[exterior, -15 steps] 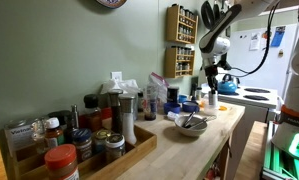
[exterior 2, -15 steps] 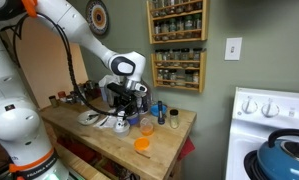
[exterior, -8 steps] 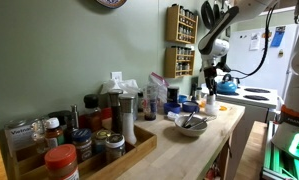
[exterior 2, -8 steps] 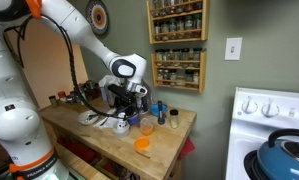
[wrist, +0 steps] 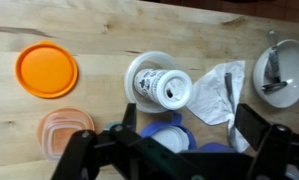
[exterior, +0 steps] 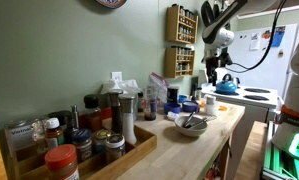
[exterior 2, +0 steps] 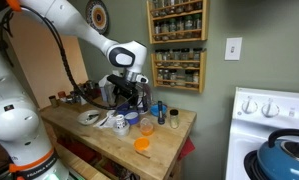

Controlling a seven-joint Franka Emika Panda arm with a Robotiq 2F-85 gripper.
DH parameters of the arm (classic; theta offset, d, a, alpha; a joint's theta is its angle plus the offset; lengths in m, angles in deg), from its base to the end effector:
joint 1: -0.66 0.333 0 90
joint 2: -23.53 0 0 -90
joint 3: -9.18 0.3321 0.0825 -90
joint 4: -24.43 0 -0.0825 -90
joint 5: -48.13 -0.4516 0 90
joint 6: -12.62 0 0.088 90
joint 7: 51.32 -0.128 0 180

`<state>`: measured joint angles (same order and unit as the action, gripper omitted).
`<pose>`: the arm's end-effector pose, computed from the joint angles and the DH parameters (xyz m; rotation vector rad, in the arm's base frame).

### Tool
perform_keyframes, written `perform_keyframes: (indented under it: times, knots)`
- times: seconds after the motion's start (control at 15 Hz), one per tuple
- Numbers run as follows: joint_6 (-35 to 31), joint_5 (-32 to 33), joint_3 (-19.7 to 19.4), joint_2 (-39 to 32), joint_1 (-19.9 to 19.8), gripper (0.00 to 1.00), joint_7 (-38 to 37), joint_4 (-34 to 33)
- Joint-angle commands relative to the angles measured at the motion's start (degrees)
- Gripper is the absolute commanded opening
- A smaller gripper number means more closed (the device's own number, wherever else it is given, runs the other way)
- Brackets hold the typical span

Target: Pick up the white container and put it in the clear lunch box

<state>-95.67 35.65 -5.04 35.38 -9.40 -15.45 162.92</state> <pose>0.4366 -0.1715 0.3224 -2.7536 -0.1553 0.2272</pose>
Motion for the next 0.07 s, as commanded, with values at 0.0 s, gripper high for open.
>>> perform_keyframes:
  times: [0.0]
  knots:
    - [1.7,-0.5,-1.1,2.0,0.1,1.0,1.7,-0.1]
